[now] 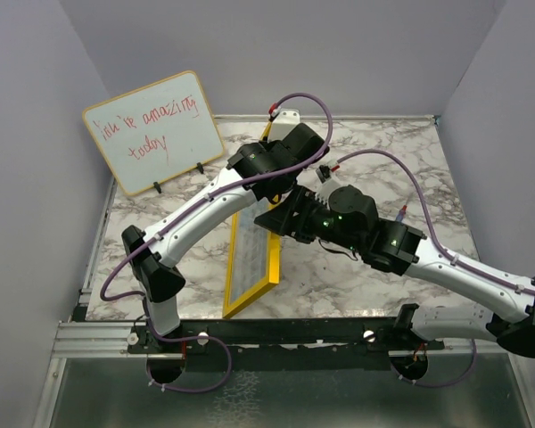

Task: Take the photo out of the frame
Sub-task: Turn over the photo frame at the center of the board.

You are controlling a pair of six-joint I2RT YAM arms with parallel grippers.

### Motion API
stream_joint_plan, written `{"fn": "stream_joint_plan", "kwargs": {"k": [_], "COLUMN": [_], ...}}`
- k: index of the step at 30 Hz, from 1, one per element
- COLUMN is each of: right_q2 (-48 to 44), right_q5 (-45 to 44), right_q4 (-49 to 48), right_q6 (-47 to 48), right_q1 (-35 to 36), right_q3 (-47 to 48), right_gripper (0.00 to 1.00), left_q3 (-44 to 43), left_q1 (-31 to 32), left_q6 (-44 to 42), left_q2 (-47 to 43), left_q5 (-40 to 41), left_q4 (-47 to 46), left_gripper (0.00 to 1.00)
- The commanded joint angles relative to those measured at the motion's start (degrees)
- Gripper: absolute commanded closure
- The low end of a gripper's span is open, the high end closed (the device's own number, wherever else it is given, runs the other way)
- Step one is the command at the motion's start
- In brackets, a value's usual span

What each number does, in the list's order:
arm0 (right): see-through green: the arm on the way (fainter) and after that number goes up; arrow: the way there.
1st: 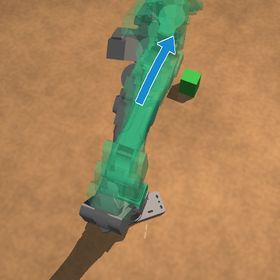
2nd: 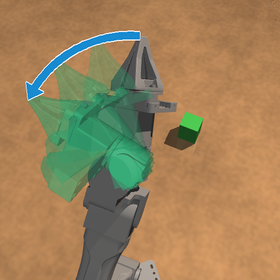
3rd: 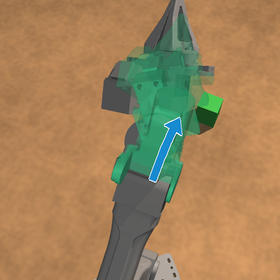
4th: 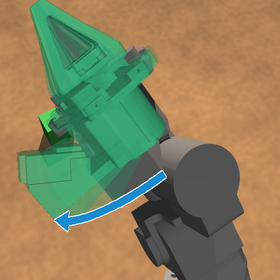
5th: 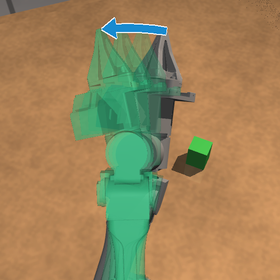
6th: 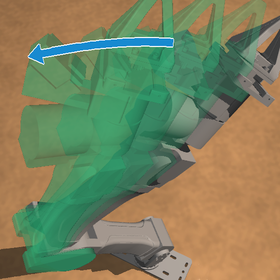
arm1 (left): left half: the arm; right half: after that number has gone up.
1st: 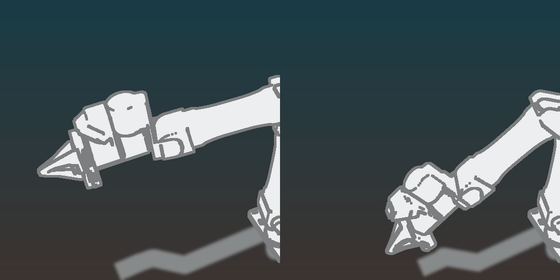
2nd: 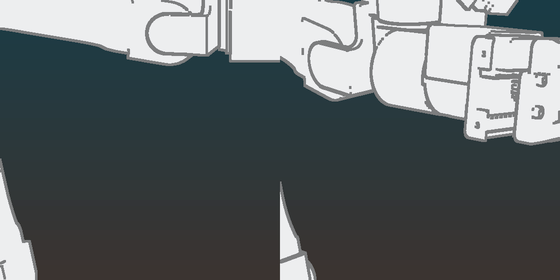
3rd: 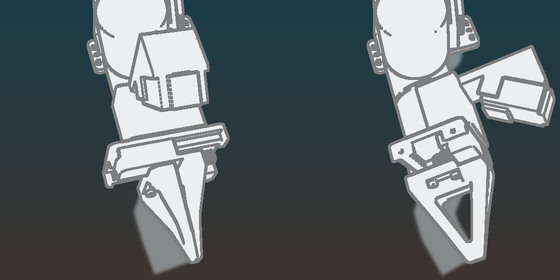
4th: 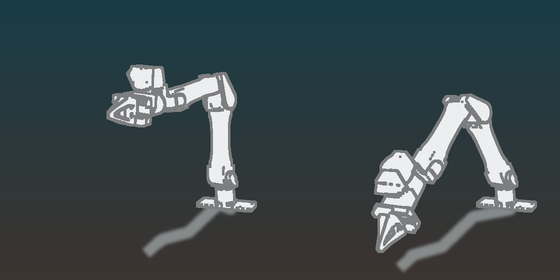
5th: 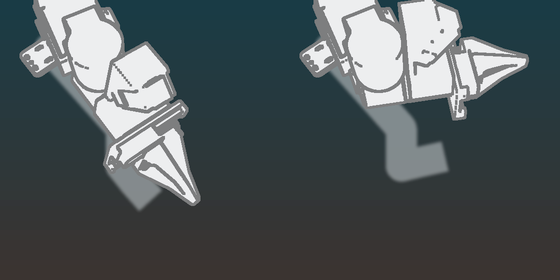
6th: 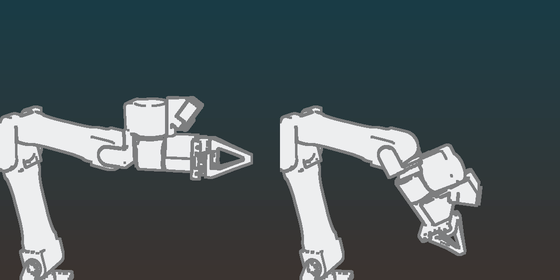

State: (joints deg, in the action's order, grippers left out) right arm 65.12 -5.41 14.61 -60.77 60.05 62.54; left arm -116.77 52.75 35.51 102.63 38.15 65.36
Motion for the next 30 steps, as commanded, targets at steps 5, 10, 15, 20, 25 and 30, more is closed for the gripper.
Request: {"fn": "stream_joint_plan", "kwargs": {"k": [5,10,15,20,25,30], "right_q2": [-2.3,-2.4,-2.6,-3.5,-6.0,-8.8], "right_q5": [-4.5,-4.5,-6.6,-7.0,-10.1,-14.0], "right_q4": [-0.7,-1.2,1.6,2.1,3.1,4.8], "right_q6": [-5.4,-4.9,-4.7,-4.1,-5.1,-6.1], "right_q1": [1.2,1.2,1.2,1.2,1.2,1.1], "right_q3": [-3.0,-3.2,-2.5,-4.0,-6.5,-9.4], "right_gripper": [0.29,0.42,0.56,0.70,0.85,0.98], "left_q3": [2.4,4.9,6.3,7.3,7.7,8.6], "left_q1": [0.0,0.0,0.0,0.0,0.0,-0.1], "left_q6": [11.0,11.5,11.8,10.6,9.9,9.3], "left_q2": [2.6,1.5,1.0,0.9,0.8,0.2], "left_q5": [-2.0,-2.3,-2.6,-4.4,-4.6,-5.0], "left_q4": [-4.9,-6.8,-7.9,-9.5,-10.1,-11.4], "left_gripper": [1.00,1.00,1.00,1.00,0.87,0.66]}}
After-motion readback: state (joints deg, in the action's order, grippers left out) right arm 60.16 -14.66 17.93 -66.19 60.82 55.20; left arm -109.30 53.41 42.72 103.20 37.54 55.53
